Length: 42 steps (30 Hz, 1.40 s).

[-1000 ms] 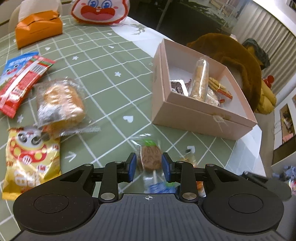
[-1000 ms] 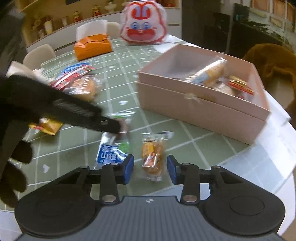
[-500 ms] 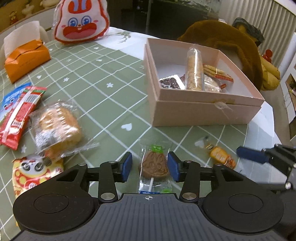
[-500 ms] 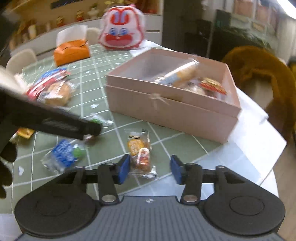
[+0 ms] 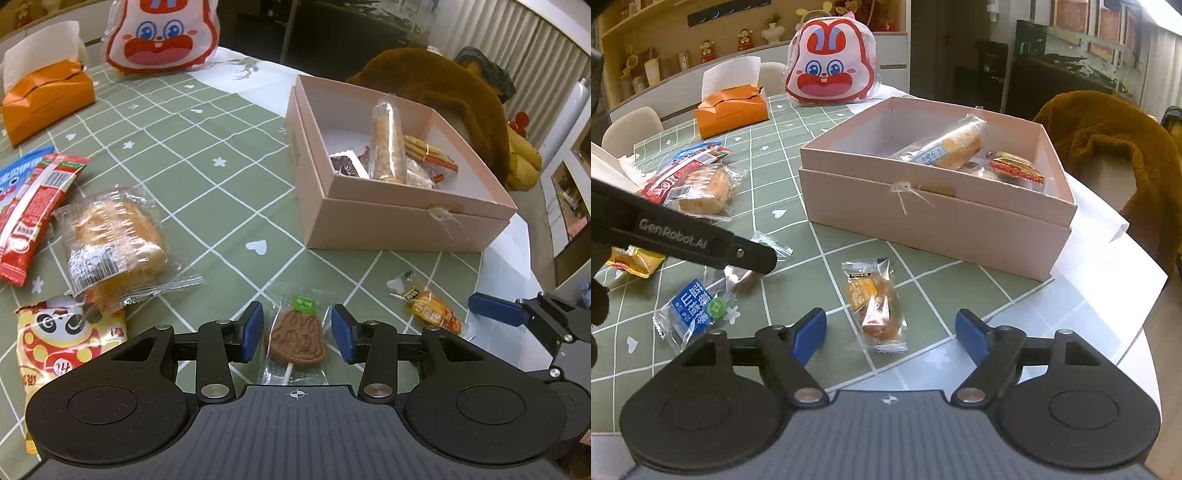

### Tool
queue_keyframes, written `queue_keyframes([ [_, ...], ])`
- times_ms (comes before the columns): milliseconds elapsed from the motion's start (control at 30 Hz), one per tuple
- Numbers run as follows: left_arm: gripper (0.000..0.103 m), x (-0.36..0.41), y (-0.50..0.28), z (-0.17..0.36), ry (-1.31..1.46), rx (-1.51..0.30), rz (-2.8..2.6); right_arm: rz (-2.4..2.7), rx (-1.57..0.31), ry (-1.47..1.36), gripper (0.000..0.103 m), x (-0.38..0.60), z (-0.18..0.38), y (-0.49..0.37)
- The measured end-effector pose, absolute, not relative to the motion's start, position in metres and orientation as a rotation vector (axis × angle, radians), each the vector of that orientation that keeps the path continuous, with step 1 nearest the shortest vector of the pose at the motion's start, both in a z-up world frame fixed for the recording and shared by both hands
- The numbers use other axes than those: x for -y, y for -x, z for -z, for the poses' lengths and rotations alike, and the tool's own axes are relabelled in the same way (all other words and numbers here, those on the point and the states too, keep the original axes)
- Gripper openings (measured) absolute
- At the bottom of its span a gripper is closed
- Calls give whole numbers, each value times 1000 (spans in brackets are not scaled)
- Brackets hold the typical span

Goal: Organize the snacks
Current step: 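Grasp the chocolate lollipop with the left tool while the right tool grasps the orange snack, then carry the lollipop with the left tool while the right tool carries the orange snack into the pink box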

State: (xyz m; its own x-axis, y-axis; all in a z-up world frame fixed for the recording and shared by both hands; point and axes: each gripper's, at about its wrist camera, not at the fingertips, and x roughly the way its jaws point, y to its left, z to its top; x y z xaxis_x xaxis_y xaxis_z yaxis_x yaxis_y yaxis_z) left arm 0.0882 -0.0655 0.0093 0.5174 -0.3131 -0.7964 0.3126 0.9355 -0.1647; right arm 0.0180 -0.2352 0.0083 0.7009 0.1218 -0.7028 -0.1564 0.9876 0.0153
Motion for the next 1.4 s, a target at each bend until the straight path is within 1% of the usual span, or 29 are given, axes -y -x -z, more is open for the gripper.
queue_keyframes([
  [200, 46, 66, -76, -9, -48, -967, 416, -188, -783, 55, 88, 240, -7, -14],
  [267, 46, 66, -75, -9, -55, -968, 417, -199, -785, 59, 92, 241, -6, -13],
  [333, 46, 67, -76, -10, -56, -969, 413, -201, -794, 61, 98, 241, -5, -12],
  [500, 46, 68, -74, -9, -74, -960, 413, -187, -801, 55, 103, 240, -4, -8],
  [567, 46, 70, -72, -9, -85, -958, 406, -197, -812, 56, 102, 240, -5, -10],
  [600, 45, 72, -70, -9, -97, -955, 400, -204, -822, 62, 98, 240, -6, -11],
  [633, 44, 75, -68, -9, -124, -949, 396, -212, -824, 57, 90, 241, -8, -13],
  [733, 44, 84, -59, -7, -220, -927, 387, -218, -824, -5, 81, 247, -14, -19],
  [767, 44, 85, -57, -7, -224, -925, 385, -215, -826, -13, 78, 248, -15, -22],
  [833, 44, 80, -56, -7, -193, -930, 382, -216, -827, 21, 69, 243, -15, -26],
  [867, 44, 78, -57, -8, -181, -931, 384, -224, -829, 51, 66, 238, -15, -28],
  [900, 43, 77, -57, -8, -172, -935, 388, -231, -828, 83, 59, 234, -15, -28],
  [933, 43, 76, -59, -9, -159, -941, 389, -241, -821, 106, 48, 231, -16, -28],
  [967, 42, 74, -60, -9, -138, -951, 387, -256, -825, 108, 42, 230, -17, -29],
  [1000, 42, 72, -61, -10, -114, -960, 387, -260, -834, 106, 30, 229, -19, -30],
  [1033, 41, 69, -63, -11, -91, -968, 387, -256, -840, 114, 26, 227, -21, -30],
  [1100, 41, 67, -65, -12, -60, -985, 384, -254, -843, 132, 24, 226, -24, -27],
  [1267, 41, 67, -59, -13, -43, -996, 376, -271, -841, 164, 23, 227, -30, -15],
  [1400, 41, 65, -54, -20, 5, -988, 366, -273, -857, 110, 22, 239, -37, -10],
])
